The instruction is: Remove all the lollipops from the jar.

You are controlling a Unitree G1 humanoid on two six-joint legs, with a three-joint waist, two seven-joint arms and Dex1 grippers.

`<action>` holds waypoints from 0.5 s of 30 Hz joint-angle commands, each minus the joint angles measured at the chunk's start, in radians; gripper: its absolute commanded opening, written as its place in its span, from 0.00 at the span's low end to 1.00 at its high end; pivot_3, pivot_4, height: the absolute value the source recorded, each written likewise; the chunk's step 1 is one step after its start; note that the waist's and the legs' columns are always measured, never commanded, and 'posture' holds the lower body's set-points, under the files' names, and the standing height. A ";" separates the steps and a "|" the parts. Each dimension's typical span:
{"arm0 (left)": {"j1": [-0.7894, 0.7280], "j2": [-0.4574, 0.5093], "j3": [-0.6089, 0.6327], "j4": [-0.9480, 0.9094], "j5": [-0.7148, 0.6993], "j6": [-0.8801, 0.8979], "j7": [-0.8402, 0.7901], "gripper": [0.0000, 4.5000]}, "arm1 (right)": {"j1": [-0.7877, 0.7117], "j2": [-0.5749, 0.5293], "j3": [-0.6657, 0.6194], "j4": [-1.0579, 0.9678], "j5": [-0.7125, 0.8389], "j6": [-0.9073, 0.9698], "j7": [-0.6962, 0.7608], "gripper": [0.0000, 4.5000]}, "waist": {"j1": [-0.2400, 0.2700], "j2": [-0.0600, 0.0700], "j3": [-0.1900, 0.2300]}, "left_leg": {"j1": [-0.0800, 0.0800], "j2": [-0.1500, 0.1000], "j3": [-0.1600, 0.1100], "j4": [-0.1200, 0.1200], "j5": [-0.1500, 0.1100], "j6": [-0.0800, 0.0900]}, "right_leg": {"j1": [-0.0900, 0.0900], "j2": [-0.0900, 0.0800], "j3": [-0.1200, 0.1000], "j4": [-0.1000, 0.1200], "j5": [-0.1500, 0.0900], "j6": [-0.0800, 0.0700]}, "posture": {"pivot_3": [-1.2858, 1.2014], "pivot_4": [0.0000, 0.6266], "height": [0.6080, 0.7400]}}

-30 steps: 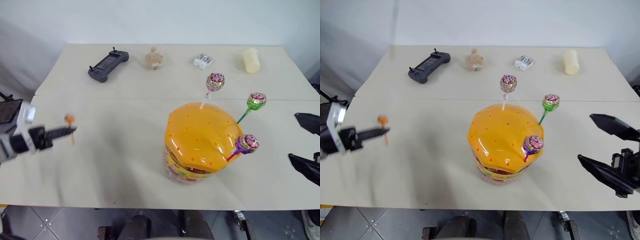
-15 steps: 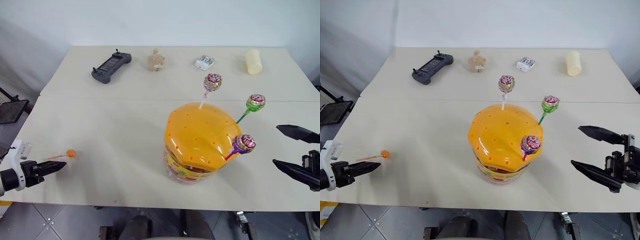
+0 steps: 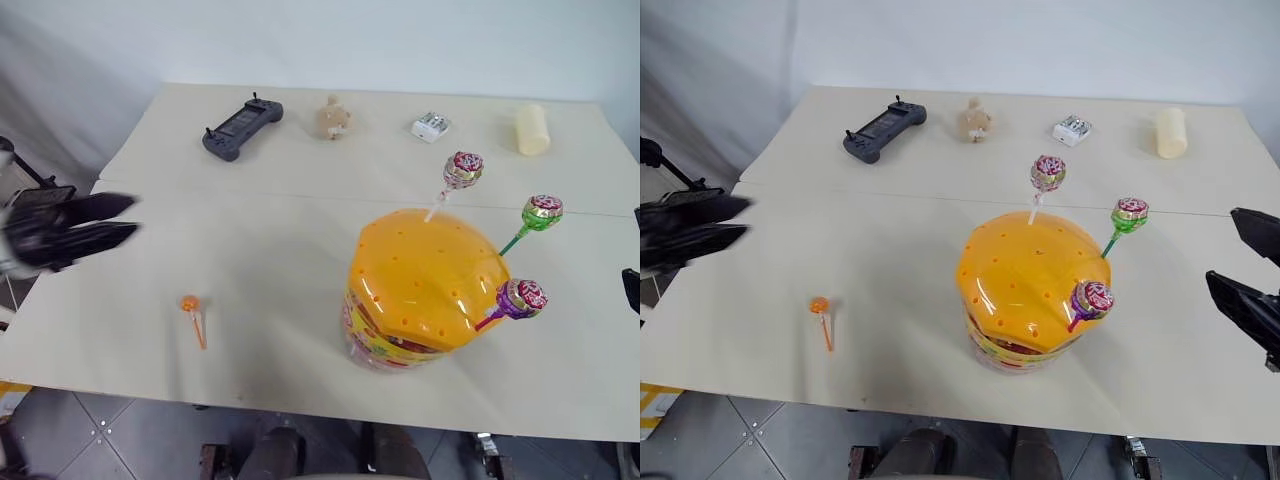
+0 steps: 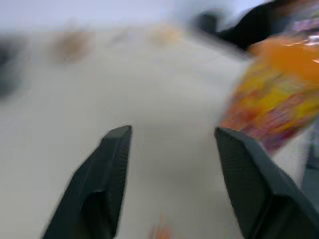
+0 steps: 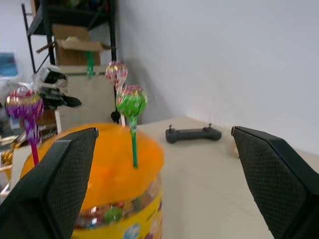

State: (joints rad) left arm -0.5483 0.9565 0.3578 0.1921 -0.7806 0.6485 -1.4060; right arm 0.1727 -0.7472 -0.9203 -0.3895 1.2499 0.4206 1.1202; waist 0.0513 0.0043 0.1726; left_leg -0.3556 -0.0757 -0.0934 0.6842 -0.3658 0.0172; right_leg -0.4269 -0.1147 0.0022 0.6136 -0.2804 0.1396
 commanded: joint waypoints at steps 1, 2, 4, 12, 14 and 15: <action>-0.211 -0.150 -0.164 -0.107 -0.040 0.055 0.031 0.92 | 0.008 0.008 -0.059 -0.065 0.057 0.003 -0.067 1.00 | -0.002 -0.002 0.000 | 0.000 0.000 0.001 0.001 0.000 0.000 | 0.000 0.001 -0.001 0.001 0.000 0.000 | 0.52 0.24 1.00; -0.273 -0.204 -0.208 -0.102 -0.029 0.057 0.037 0.99 | 0.015 0.010 -0.068 -0.080 0.065 0.003 -0.082 1.00 | -0.003 -0.003 0.001 | 0.000 0.000 0.001 0.001 0.000 0.000 | 0.000 0.001 -0.002 0.002 0.000 0.000 | 0.52 0.24 1.00; -0.353 -0.279 -0.263 -0.076 -0.017 0.074 0.034 0.99 | 0.034 0.015 -0.086 -0.104 0.076 0.002 -0.096 1.00 | -0.009 -0.003 0.001 | 0.000 -0.001 0.003 0.003 0.000 0.000 | -0.001 0.003 -0.006 0.004 0.000 0.000 | 0.52 0.24 1.00; -0.522 -0.495 -0.383 -0.002 0.035 0.035 0.045 0.99 | 0.159 0.080 -0.175 -0.234 0.149 -0.017 -0.160 1.00 | -0.030 -0.005 0.002 | 0.003 0.001 0.009 0.001 0.001 0.001 | -0.002 0.006 0.001 0.005 0.000 0.001 | 0.52 0.24 1.00; -0.559 -0.538 -0.390 0.029 0.050 0.046 0.084 0.99 | 0.188 0.098 -0.179 -0.264 0.156 -0.026 -0.164 1.00 | -0.027 -0.005 0.002 | 0.003 0.001 0.009 0.001 0.001 0.001 | -0.002 0.006 0.001 0.005 0.000 0.001 | 0.52 0.24 1.00; -0.574 -0.552 -0.394 0.041 0.054 0.060 0.098 0.99 | 0.196 0.103 -0.178 -0.272 0.158 -0.031 -0.166 1.00 | -0.026 -0.005 0.002 | 0.003 0.000 0.009 0.002 0.001 0.001 | -0.002 0.006 0.001 0.005 0.001 0.001 | 0.52 0.24 1.00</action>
State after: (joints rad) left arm -1.0877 0.4143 -0.0384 0.2315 -0.7349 0.7012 -1.3317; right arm 0.3635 -0.6491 -1.0708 -0.6296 1.3842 0.4116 0.9625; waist 0.0251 -0.0008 0.1745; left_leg -0.3525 -0.0756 -0.0848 0.6858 -0.3647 0.0181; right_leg -0.4286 -0.1086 0.0032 0.6188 -0.2798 0.1411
